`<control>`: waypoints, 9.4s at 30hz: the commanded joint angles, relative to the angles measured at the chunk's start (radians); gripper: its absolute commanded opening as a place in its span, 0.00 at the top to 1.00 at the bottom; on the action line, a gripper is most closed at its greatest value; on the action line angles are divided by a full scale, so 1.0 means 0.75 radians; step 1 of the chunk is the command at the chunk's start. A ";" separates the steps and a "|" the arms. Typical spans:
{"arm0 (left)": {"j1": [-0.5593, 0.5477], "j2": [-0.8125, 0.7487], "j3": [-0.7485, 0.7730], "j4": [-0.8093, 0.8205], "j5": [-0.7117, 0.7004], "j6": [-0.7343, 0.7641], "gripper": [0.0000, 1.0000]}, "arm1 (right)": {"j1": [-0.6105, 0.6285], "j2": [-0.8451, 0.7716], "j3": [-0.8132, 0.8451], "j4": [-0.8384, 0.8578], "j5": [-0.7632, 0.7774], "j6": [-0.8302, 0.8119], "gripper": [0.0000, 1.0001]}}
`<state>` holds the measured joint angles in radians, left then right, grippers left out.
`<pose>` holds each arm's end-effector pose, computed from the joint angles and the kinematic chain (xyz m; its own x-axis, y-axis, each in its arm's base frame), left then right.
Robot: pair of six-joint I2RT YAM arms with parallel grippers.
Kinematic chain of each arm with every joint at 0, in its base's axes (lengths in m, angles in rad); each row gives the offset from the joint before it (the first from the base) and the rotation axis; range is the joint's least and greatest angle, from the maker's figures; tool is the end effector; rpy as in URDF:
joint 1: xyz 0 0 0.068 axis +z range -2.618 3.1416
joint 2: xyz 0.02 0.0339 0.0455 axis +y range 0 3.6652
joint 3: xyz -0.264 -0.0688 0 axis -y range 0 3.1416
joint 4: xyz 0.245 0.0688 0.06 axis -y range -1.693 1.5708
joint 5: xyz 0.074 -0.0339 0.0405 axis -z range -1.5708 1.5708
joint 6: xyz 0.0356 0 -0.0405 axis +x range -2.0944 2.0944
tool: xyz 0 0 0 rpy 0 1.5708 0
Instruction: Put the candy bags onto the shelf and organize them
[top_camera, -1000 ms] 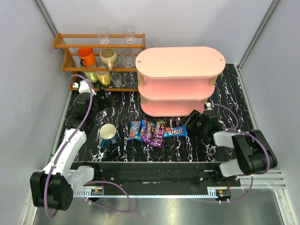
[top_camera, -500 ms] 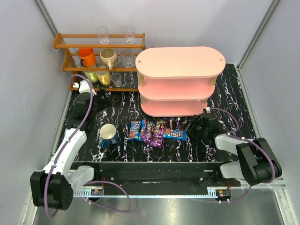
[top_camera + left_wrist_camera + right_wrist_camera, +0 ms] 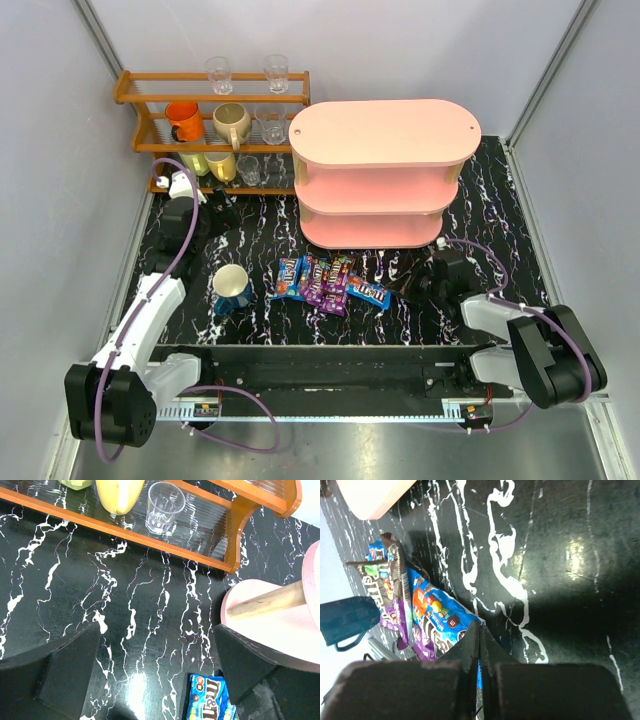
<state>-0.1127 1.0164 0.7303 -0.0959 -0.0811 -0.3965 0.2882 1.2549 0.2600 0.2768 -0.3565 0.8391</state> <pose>0.2334 -0.0235 0.2856 -0.3561 -0.3471 -0.8676 -0.1086 0.9375 -0.3305 0.1907 0.0695 0.1210 -0.8071 0.4880 -0.3323 0.1230 0.6895 0.7137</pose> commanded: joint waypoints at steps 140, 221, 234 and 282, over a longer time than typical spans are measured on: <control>0.005 -0.069 0.078 -0.062 0.139 0.028 0.01 | 0.982 0.120 0.310 -0.048 1.050 0.393 0.34; 0.007 -0.040 0.080 -0.056 0.163 0.019 0.01 | 0.479 -0.017 0.692 0.388 0.531 -0.806 1.00; 0.007 -0.032 0.082 -0.054 0.171 0.019 0.01 | 0.391 0.153 0.782 0.416 0.342 -0.785 1.00; 0.007 -0.050 0.069 -0.042 0.208 0.001 0.01 | 0.998 -0.045 0.228 -0.251 0.887 0.550 0.30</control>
<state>-0.1104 0.9905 0.7406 -0.1707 0.0536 -0.3862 1.0225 1.1942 0.4000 0.0612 0.2966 1.1244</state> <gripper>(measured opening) 0.987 0.692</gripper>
